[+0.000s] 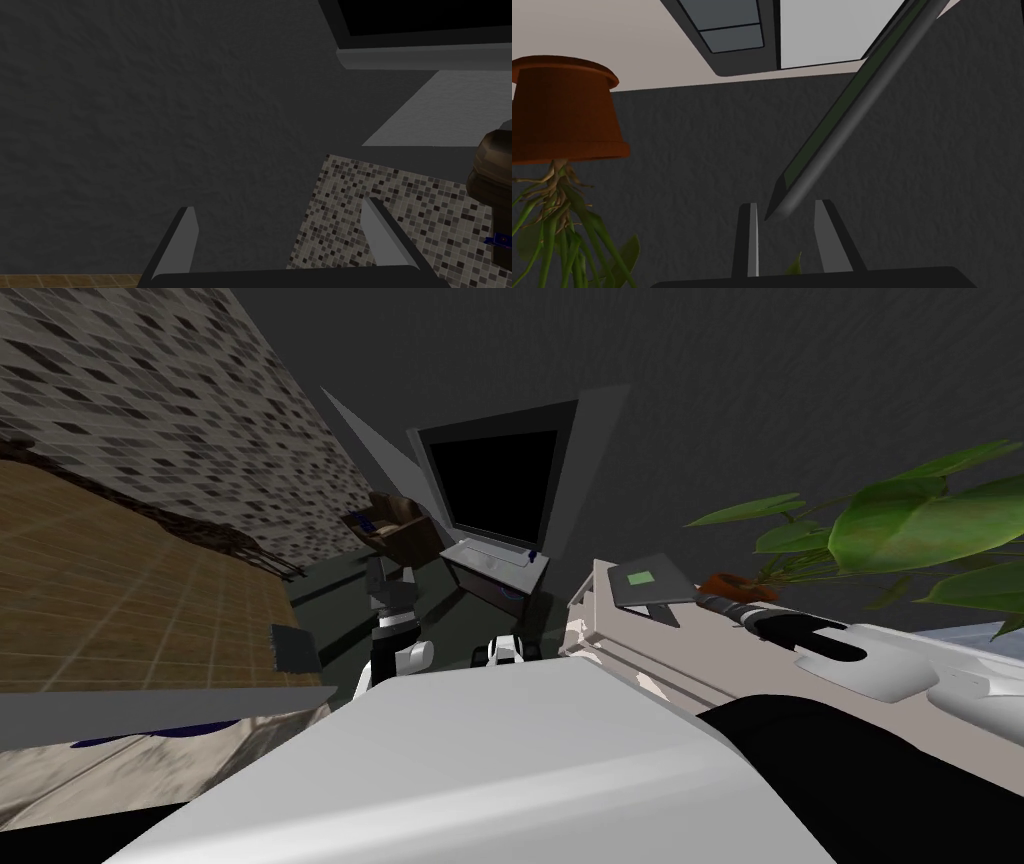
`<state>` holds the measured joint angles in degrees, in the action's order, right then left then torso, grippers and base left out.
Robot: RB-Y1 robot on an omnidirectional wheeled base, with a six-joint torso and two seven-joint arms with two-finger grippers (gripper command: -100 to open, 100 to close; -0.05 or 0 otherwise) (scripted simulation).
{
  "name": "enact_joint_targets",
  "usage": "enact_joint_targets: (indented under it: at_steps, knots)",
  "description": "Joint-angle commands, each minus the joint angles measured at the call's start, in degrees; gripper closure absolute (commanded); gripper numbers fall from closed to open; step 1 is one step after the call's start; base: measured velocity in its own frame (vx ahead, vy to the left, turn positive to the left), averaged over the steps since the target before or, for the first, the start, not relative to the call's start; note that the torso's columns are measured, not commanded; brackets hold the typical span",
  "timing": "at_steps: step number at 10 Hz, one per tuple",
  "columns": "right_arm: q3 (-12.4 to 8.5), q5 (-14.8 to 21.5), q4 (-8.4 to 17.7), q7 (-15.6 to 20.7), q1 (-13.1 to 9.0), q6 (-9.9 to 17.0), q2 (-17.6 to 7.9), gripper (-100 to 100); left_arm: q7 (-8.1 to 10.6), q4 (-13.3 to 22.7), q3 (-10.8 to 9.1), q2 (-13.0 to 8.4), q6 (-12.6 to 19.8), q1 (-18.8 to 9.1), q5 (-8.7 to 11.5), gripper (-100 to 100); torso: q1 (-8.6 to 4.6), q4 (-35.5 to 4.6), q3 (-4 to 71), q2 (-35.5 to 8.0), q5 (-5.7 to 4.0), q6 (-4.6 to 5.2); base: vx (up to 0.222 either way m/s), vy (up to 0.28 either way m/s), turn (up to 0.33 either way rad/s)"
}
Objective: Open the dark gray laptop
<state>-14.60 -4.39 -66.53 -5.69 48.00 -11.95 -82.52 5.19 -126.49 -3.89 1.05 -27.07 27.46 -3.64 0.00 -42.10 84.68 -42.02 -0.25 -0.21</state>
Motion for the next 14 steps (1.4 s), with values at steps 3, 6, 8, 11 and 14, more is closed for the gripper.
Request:
enact_joint_targets:
  at_steps: [3, 6, 8, 11, 14]
  knots:
    - [3.20, -0.87, 0.59, -1.43, -4.05, -3.37, 5.99, 100, 0.00, 0.00, 0.00, 0.00, 0.00, 0.00, 0.00, 0, -0.07, -0.02, 0.00, 0.02, -0.02, 0.06, -0.056, -0.109, 0.036]
    - [3.73, -1.97, 0.61, -2.92, -4.87, -3.74, 5.77, -100, 0.00, 0.00, 0.00, 0.00, 0.00, 0.00, 0.00, 0, -0.21, 0.02, 0.04, 0.14, -0.16, -0.23, -0.041, -0.085, 0.000]
    - [3.36, -2.40, 0.12, -3.47, -4.20, -3.64, 4.63, -100, 0.00, 0.00, 0.01, 0.01, 0.00, 0.02, 0.00, 0, 0.27, -0.09, 0.06, 0.01, 0.30, 0.14, 0.010, 0.028, -0.075]
    - [1.86, -4.09, -1.82, -5.64, -1.51, -3.21, 0.10, -100, 0.00, 0.00, 0.01, 0.01, 0.00, 0.01, 0.00, 0, -0.03, -0.20, -0.16, -0.32, 0.24, 0.22, 0.010, 0.023, -0.095]
    - [0.73, -5.36, -3.28, -7.28, 0.51, -2.89, -3.30, -100, 0.00, 0.00, 0.01, 0.01, 0.00, 0.01, 0.00, 0, -0.04, -0.19, -0.13, -0.28, 0.23, 0.22, 0.001, 0.007, -0.073]
